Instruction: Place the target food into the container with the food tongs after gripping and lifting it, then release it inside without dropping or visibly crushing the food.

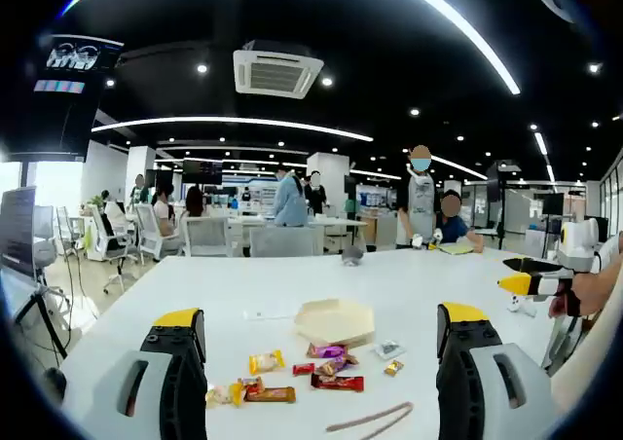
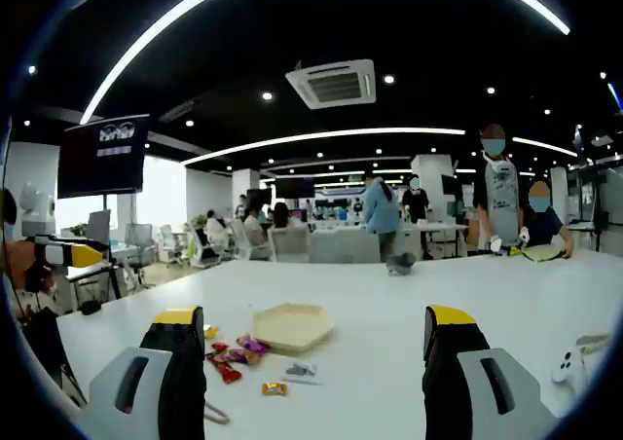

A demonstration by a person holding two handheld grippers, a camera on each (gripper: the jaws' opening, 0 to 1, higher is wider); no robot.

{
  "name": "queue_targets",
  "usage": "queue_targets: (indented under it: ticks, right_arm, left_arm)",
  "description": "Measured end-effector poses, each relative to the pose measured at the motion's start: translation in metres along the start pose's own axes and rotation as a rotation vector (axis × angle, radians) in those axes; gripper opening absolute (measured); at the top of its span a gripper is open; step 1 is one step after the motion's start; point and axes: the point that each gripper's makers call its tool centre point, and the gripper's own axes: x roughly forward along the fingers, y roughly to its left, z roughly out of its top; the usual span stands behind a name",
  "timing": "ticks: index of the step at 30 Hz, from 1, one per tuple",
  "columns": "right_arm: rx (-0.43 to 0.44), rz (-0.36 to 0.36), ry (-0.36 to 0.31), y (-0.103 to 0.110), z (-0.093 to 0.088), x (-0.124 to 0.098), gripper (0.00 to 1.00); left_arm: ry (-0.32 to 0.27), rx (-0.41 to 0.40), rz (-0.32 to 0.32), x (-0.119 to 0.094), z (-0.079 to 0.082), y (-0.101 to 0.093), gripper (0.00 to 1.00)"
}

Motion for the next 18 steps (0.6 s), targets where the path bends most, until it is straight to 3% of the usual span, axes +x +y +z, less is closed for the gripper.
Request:
queue_targets:
  ticks: [18]
  right_arm:
    - [0.008, 0.011, -0.002, 0.0017, 0.0019, -0.0005, 0.96]
  left_arm:
    - [0.014, 0.021, -0.006, 0.0012, -0.0010, -0.0012, 0.99]
